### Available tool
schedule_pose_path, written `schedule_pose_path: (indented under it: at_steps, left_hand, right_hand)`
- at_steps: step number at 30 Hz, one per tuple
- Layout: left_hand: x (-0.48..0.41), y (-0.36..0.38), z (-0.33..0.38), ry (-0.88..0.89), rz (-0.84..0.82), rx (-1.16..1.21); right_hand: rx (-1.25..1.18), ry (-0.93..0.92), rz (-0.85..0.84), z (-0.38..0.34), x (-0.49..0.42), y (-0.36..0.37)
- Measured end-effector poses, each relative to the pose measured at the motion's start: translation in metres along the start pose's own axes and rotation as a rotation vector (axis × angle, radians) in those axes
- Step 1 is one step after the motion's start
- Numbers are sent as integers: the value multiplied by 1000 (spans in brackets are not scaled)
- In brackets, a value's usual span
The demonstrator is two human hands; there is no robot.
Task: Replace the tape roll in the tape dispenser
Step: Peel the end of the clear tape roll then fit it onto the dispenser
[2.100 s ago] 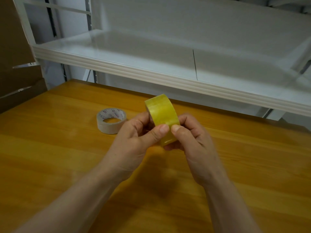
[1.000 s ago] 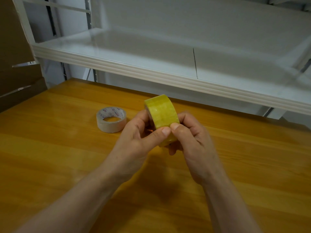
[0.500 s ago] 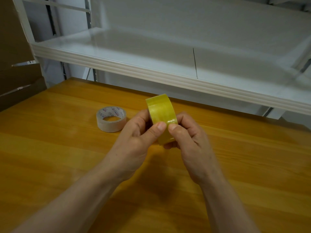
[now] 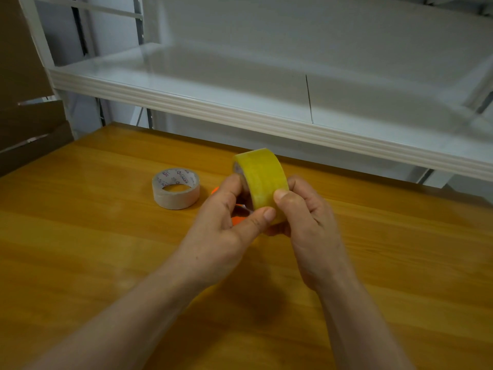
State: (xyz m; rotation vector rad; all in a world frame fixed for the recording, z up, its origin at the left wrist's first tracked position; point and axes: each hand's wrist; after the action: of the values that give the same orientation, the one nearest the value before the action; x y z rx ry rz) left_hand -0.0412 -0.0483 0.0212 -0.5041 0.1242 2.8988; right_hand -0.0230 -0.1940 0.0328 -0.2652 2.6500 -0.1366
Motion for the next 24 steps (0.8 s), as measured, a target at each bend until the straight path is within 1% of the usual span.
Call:
schedule_pose_path:
  at_steps: [3, 5, 7, 15, 24]
  left_hand:
    - [-1, -2, 3, -9, 4, 108]
    - [-2, -5, 5, -57, 15, 232]
    - [-5, -7, 5, -97, 53, 297]
    - [-5, -6, 5, -56, 63, 248]
    - [-2, 1, 11, 23, 5, 172]
  right_hand:
    - [23, 0, -16, -1, 1, 1]
    - [44, -16, -29, -3, 2, 3]
    - [57, -19, -34, -3, 3, 4]
    - [65, -44, -3, -3, 2, 5]
    - [40, -39, 39, -4, 2, 6]
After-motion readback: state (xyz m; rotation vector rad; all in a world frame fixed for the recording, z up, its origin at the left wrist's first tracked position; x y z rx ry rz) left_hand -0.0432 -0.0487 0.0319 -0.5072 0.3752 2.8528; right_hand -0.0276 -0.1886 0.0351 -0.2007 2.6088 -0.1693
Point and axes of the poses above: each hand's wrist, its own x-axis away from the middle knuckle, its own y-axis out of the palm, z = x × y, and after that the axes turned 5 degrees about -y, right-handed
